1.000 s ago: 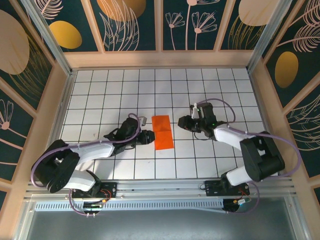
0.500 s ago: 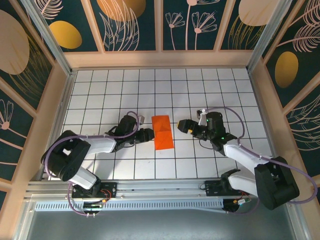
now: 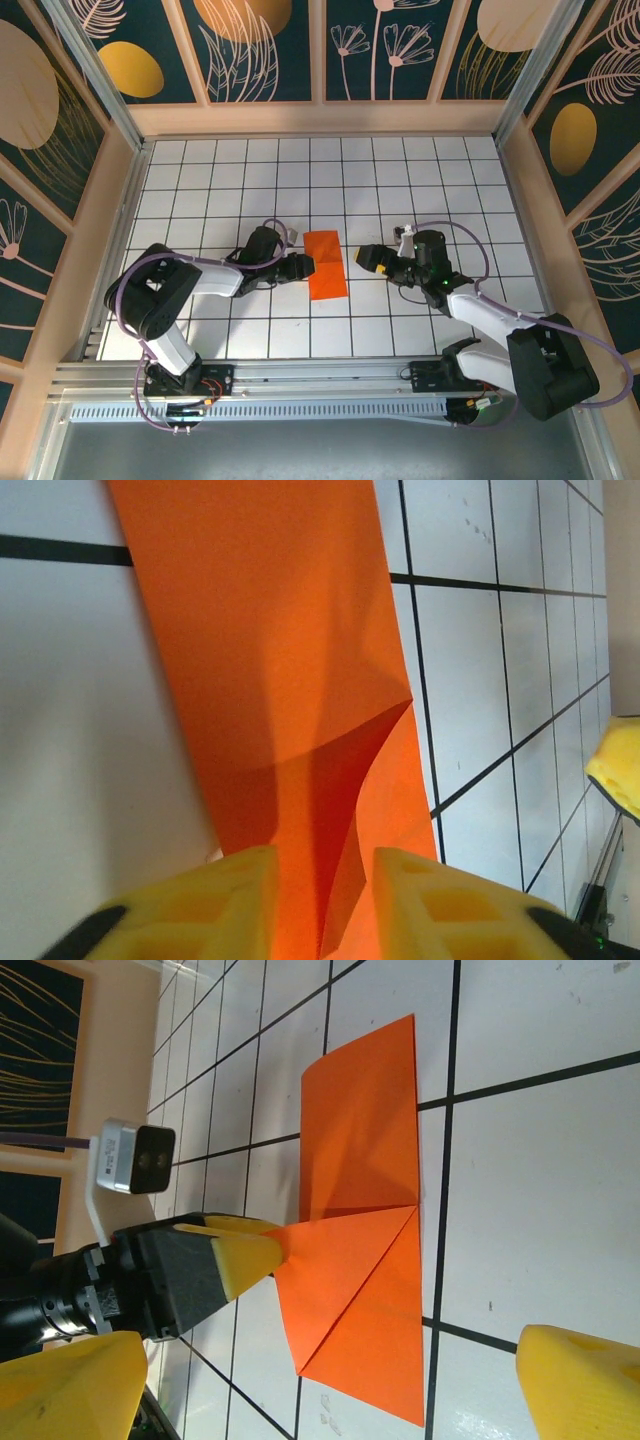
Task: Fold a paper plane with a square sheet of paper (fold left side to right side)
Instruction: Turn over the paper at the center of the table.
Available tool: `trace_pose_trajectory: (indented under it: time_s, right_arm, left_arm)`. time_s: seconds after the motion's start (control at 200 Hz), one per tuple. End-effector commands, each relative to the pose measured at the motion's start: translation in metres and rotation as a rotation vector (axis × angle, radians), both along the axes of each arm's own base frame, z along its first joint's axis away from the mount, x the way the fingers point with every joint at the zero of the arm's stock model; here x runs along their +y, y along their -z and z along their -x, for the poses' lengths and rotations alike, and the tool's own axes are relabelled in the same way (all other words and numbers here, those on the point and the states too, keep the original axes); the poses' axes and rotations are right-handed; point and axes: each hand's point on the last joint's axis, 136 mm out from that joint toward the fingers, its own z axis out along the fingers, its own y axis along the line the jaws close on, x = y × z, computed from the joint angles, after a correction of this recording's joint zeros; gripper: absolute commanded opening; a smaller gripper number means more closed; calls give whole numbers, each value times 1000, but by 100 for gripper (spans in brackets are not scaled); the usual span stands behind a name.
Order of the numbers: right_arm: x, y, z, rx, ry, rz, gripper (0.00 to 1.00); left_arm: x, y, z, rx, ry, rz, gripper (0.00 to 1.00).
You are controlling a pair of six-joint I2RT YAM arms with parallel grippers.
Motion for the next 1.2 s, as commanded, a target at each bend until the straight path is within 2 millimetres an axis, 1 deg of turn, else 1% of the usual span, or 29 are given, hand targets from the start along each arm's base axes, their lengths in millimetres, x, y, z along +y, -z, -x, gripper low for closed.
trace_pose_trajectory:
  time_s: [0.0, 0.09, 0.175, 0.275, 0.39, 0.445, 0.465, 0.55, 0.761, 0.906, 0.966, 1.041, 1.196]
  right_arm:
    - [6, -4, 1, -15, -26, -23, 93]
    - [12, -3, 2, -10, -48, -29, 91]
    - [22, -3, 2, -11, -80, -31, 90]
    - [36, -4, -1, -21, -113, -32, 87]
    - [54, -7, -7, -36, -135, -40, 86]
    - [60, -7, -13, -41, -137, -52, 86]
    - [67, -7, -10, -42, -158, -57, 86]
    - [81, -6, -14, -46, -180, -71, 86]
    - [106, 2, -28, -35, -213, -108, 86]
    - [115, 12, -38, -18, -203, -86, 84]
    - [119, 14, -37, -11, -218, -102, 81]
    - [126, 10, -35, -17, -239, -133, 78]
    - [125, 18, -33, -5, -234, -103, 73]
  left_arm:
    - [-7, -14, -11, -46, 4, 46, 20]
    - [-3, -21, -14, -75, -23, 52, 9]
    - [2, -30, -14, -108, -51, 62, 3]
    - [9, -43, -12, -145, -92, 89, 0]
    - [16, -55, -6, -169, -122, 130, 0]
    - [18, -55, -4, -165, -124, 135, 0]
    - [19, -55, -2, -163, -127, 136, 0]
    - [22, -53, 1, -159, -133, 136, 0]
    - [25, -51, 5, -158, -134, 133, 0]
    - [26, -50, 6, -156, -138, 135, 0]
    - [26, -48, 7, -152, -139, 135, 0]
    - [27, -44, 8, -144, -140, 129, 0]
    - [29, -33, 9, -114, -152, 119, 0]
